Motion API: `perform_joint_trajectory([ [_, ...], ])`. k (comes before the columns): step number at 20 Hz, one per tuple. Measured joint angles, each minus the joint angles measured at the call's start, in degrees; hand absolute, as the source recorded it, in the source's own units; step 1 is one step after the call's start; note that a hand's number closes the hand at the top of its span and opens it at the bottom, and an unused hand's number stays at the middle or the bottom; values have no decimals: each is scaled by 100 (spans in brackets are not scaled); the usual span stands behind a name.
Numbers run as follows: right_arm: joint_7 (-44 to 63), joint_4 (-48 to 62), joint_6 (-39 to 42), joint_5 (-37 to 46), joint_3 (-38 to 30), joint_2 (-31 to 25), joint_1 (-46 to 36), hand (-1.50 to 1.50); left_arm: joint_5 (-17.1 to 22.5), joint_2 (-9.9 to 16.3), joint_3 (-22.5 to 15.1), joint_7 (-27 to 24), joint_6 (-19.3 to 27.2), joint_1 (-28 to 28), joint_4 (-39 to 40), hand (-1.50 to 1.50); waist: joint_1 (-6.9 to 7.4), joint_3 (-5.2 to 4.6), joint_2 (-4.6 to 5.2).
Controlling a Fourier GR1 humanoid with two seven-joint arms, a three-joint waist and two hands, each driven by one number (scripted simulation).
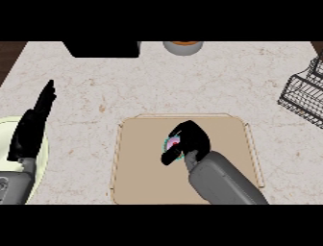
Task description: Pick the cupcake from the tray and place it in the tiered basket
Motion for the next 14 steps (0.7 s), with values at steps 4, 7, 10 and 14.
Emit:
perform_joint_trajectory([
  [4, -57, -15, -208, -189, 102, 17, -80, 150, 29, 15, 92, -5, -121, 19, -10, 0, 8, 7, 7],
  [7, -116, -24, -374, -154, -2, 26, -145, 150, -20, -57, 116, -85, -84, 29, 61, 0, -7, 9, 9],
  [10, -257, 424, -401, 46, -379, -184, -598, 150, -14, -54, 120, -25, -136, 35, -7, 0, 8, 10, 19],
  [14, -640, 1464, -544, 436, -734, -516, -1286, 150, -29, -59, 97, 5, -186, -19, -86, 0, 102, 12, 58],
])
